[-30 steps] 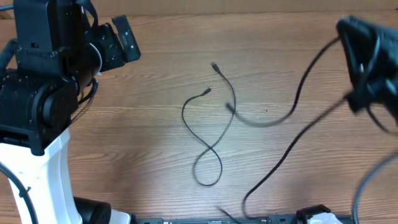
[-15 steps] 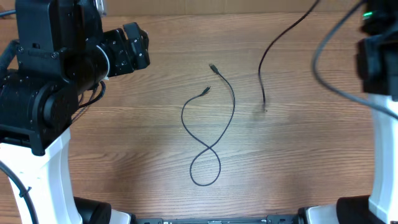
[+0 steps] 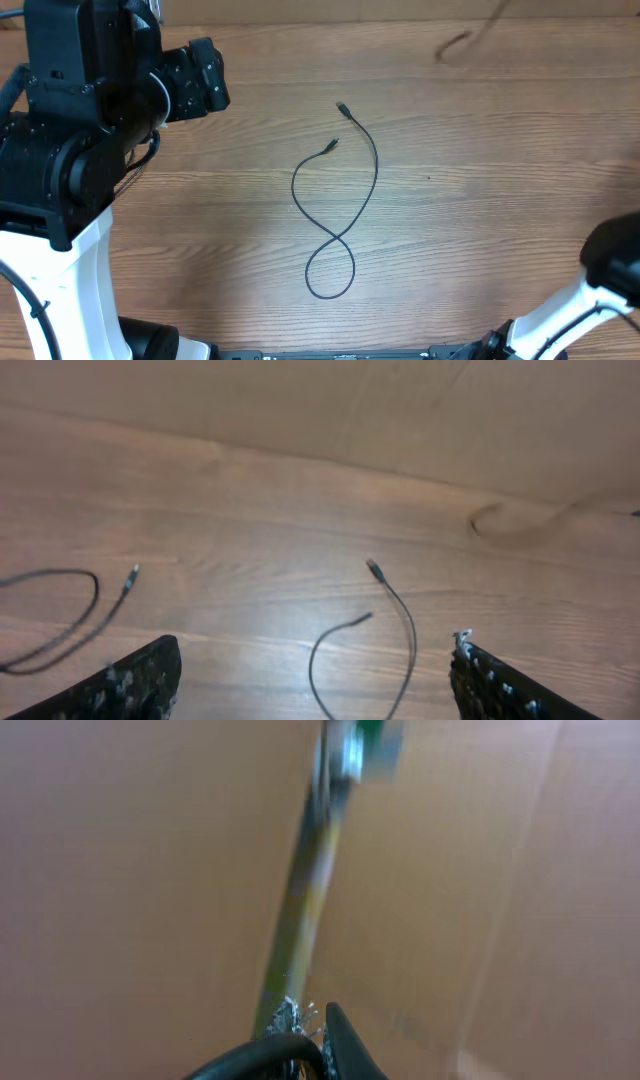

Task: Untangle cables

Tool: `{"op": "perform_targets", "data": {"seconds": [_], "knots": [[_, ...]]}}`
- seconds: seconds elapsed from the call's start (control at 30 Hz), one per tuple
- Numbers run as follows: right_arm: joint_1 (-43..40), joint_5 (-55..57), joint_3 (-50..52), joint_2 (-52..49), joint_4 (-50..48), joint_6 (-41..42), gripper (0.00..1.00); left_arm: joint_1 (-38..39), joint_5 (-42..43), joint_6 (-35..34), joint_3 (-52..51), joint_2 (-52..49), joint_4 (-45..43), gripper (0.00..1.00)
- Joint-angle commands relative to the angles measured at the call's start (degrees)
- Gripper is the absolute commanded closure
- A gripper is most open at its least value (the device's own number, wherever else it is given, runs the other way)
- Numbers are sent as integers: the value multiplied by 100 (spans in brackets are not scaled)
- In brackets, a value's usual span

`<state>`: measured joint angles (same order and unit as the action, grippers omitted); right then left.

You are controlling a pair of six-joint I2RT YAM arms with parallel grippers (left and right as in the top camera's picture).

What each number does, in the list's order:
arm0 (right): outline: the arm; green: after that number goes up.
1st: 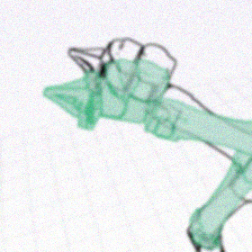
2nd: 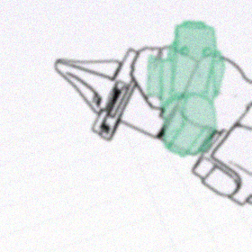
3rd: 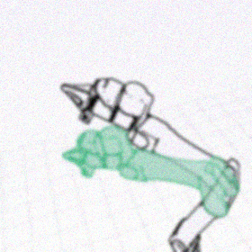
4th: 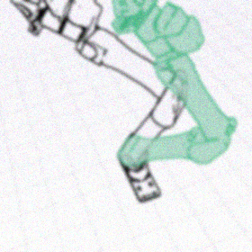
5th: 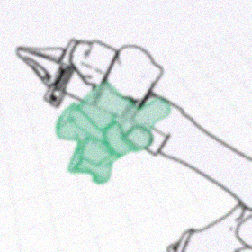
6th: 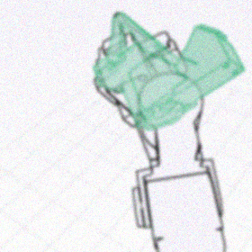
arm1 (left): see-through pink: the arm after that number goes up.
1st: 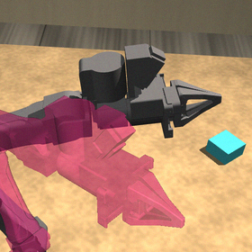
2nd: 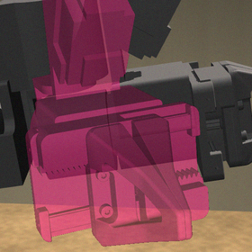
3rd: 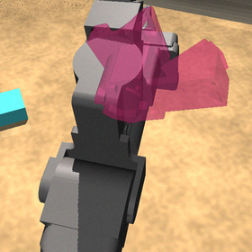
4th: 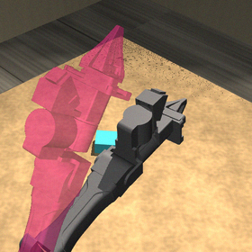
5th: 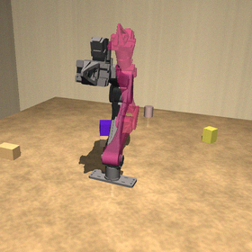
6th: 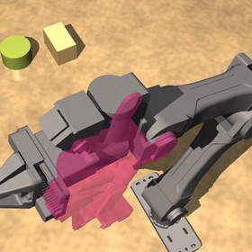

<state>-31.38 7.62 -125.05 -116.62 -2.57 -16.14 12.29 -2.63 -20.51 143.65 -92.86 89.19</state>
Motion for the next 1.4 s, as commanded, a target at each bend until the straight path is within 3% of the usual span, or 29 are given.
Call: {"op": "perform_targets", "data": {"seconds": [0.0,0.53,0.67,0.7,0.73,0.77,1.03,1.23,1.37], "knots": [[-269,-173,-461,-459,57,640,93,11,-232,254,33,26,-96,14],[-188,-1624,-457,-2789,1891,2393,92,13,-101,232,33,-424,149,16],[-37,-1755,-455,-2970,2205,2323,91,13,118,234,33,-584,258,16],[-2,-1744,-455,-2970,2258,2315,67,13,120,234,33,-621,313,16],[24,-1740,-455,-2970,2297,2317,29,15,118,236,33,-645,352,16],[46,-1810,-461,-2949,2363,2321,0,15,118,256,33,-682,407,16],[52,-3432,-481,-2155,2695,2420,0,15,116,256,33,-715,507,16],[588,-3397,-481,-1394,3644,2865,0,15,114,278,33,-715,507,16],[1368,-2994,-474,-1327,3976,3954,0,15,116,278,33,-717,516,16]]}}
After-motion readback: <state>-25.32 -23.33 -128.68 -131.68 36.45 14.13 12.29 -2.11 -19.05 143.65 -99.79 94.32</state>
